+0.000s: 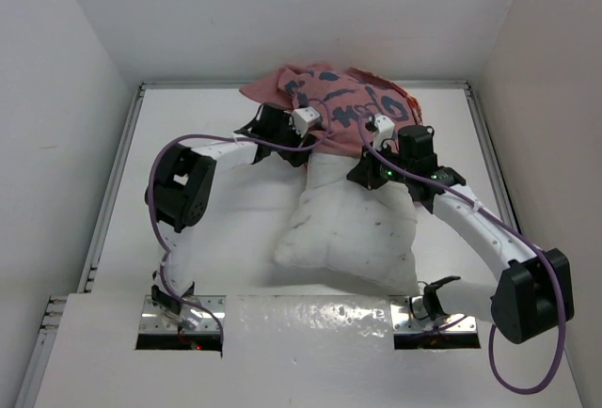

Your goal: Put the pillow into the pillowcase

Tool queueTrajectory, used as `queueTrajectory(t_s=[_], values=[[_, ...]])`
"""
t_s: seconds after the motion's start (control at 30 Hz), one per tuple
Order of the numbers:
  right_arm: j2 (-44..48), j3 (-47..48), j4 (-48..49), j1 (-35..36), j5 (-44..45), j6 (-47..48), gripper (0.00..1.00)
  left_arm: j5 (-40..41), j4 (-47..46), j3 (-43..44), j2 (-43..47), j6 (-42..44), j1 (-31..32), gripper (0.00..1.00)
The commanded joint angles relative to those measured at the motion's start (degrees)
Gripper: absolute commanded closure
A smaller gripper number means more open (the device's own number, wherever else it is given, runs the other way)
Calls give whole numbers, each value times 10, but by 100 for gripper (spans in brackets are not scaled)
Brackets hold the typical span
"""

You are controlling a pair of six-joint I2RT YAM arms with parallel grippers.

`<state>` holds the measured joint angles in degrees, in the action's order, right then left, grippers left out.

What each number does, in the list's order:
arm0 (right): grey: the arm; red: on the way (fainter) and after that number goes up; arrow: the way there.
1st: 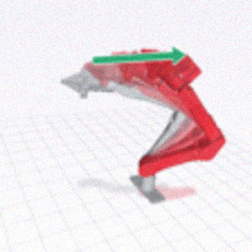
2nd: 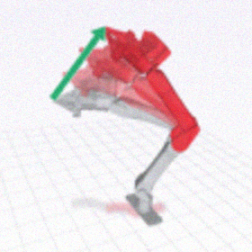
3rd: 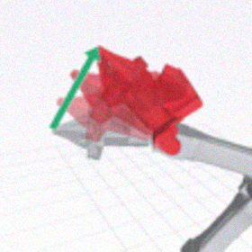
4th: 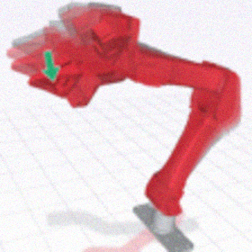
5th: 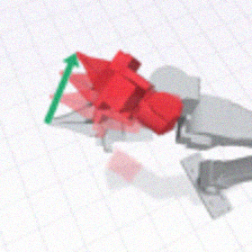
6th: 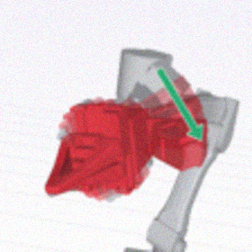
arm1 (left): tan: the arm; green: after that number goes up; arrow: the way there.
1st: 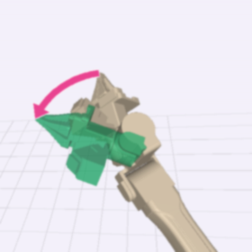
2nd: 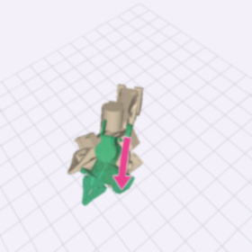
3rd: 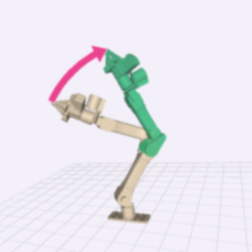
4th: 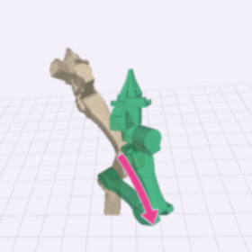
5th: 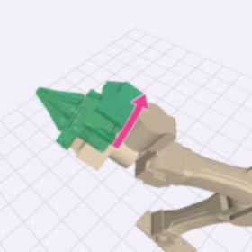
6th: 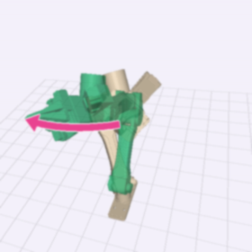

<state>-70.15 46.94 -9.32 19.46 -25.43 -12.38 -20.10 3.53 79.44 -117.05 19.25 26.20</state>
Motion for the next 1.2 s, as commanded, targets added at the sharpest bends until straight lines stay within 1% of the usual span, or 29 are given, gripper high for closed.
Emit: queueTrajectory(t_s=[0.0,0.03,0.13,0.17,0.2,0.27,0.3,0.33,0.37,0.4,0.43,0.47,0.5,0.53,0.57,0.6,0.63,0.67,0.7,0.73,0.77,0.8,0.87,1.0,1.03,1.07,1.1,1.13,1.17], values=[[17,29,-19,1,-25,5,100,22,-55,-2,19,15,-7,39],[14,32,-31,0,-23,8,100,13,-58,-2,13,14,-12,35],[9,40,-33,1,-28,10,100,-43,-85,5,-5,4,-18,17],[8,43,-34,1,-28,8,100,-92,-96,9,-8,-10,-20,16],[7,42,-35,0,-28,9,100,-122,-116,9,-11,-15,-21,17],[3,45,-38,0,-20,8,100,-181,-139,6,-18,-41,-25,31],[1,46,-40,0,-15,4,96,-228,-158,5,-22,-51,-29,39],[-1,47,-42,1,-2,1,73,-252,-164,4,-24,-60,-33,66],[-5,58,-49,2,33,-2,63,-269,-165,5,-25,-72,-36,94],[-8,69,-57,5,54,-9,52,-280,-157,4,-25,-77,-40,100],[-10,102,-83,14,81,-10,23,-288,-148,4,-20,-76,-47,100],[-14,125,-102,54,159,4,3,-318,-118,4,-15,-64,-54,100],[-17,156,-149,88,220,16,1,-331,-99,5,0,-62,-70,100],[-24,223,-175,129,284,24,1,-340,-75,9,9,-58,-78,100],[-48,256,-204,200,390,22,1,-348,-9,13,18,-41,-87,100],[-63,286,-255,227,434,11,1,-346,27,20,34,-27,-99,100],[-93,319,-273,274,504,-23,1,-327,108,42,39,4,-103,100],[-107,323,-288,297,505,-36,1,-320,153,56,42,29,-105,100],[-123,322,-306,318,567,-50,1,-318,193,71,44,50,-106,100],[-140,314,-315,350,599,-65,1,-316,232,97,44,88,-106,100],[-160,311,-327,357,626,-115,1,-321,290,106,45,104,-106,100],[-195,310,-354,358,650,-148,1,-320,307,111,50,110,-107,100],[-213,288,-351,358,657,-207,1,-320,347,120,59,117,-110,100],[-218,219,-246,347,671,-234,1,-334,406,136,68,139,-115,100],[-220,194,-219,323,646,-231,3,-337,417,144,70,148,-116,100],[-224,182,-154,309,621,-220,8,-340,438,149,75,150,-120,100],[-238,164,-120,281,565,-215,29,-344,450,160,76,161,-121,100],[-246,161,-93,267,535,-214,46,-360,484,169,78,171,-123,100],[-255,160,-36,252,498,-210,68,-368,503,177,82,184,-125,100]])
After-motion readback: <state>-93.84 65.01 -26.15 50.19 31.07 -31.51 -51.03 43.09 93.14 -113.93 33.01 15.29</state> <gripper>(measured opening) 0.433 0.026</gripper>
